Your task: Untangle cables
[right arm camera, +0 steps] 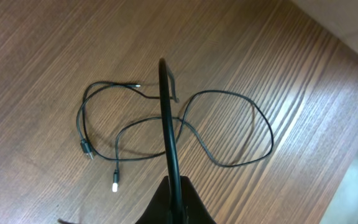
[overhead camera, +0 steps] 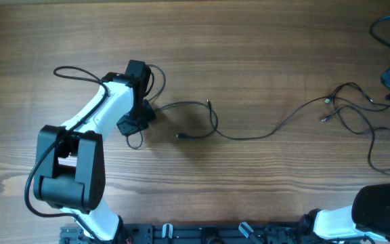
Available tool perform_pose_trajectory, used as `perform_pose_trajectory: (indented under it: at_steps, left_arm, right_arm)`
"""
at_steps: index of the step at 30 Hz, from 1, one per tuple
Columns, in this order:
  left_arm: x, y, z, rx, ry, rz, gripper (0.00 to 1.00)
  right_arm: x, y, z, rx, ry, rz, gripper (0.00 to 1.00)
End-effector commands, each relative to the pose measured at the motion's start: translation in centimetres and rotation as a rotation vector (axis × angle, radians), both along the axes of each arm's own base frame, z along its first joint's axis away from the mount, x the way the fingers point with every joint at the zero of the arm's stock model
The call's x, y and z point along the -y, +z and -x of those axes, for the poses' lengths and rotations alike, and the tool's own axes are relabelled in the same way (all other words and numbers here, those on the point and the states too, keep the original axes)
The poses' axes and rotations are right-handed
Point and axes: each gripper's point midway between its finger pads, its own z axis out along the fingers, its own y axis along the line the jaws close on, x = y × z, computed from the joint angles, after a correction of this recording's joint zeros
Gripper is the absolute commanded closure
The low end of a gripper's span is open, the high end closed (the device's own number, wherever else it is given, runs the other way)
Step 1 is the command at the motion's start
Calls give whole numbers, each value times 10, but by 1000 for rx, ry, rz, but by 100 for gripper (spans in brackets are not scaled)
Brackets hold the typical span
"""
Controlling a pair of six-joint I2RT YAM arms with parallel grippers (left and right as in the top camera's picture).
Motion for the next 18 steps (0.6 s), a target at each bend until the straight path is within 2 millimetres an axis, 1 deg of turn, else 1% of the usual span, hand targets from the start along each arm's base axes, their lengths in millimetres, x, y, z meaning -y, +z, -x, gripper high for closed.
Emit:
perform_pose_trajectory:
  at_steps: [1, 4, 6, 7, 8, 9, 10, 12, 16, 17, 18]
  left_arm:
    - [-2, -2, 2, -8, 27, -4, 96]
    - [-2, -2, 2, -8, 27, -4, 96]
    - [-2, -2, 2, -8, 27, -4, 96]
    - [-2, -2, 2, -8, 27, -4, 96]
    - [-2, -2, 2, -8, 27, -4, 96]
    - [-2, -2, 2, -8, 27, -4, 96]
    - [-1, -2, 1, -7, 27, -4, 96]
    - [-1, -2, 1, -7, 27, -4, 96]
    - [-1, -2, 1, -7, 27, -4, 95]
    - [-1, -2, 1, -7, 27, -4, 95]
    - [-2, -2, 1, -7, 27, -4, 95]
  right_arm:
    - [-1, -2, -3, 22, -11, -24, 96]
    - [-1, -2, -5, 30, -10, -20, 94]
    - [0, -1, -6, 34, -11, -19, 90]
    - [0, -1, -6, 35, -11, -19, 81]
    - [-1, -1, -7, 40, -10, -22, 67]
    - [-3, -2, -10, 51, -1, -37, 36]
    - [-6, -3, -13, 58, 15, -56, 27]
    - [-15, -5, -19, 68, 79, -99, 24]
    - [-35, -12, -31, 87, 184, -203, 24]
    - [-45, -17, -35, 88, 229, -256, 24]
    - [-60, -23, -39, 92, 280, -328, 24]
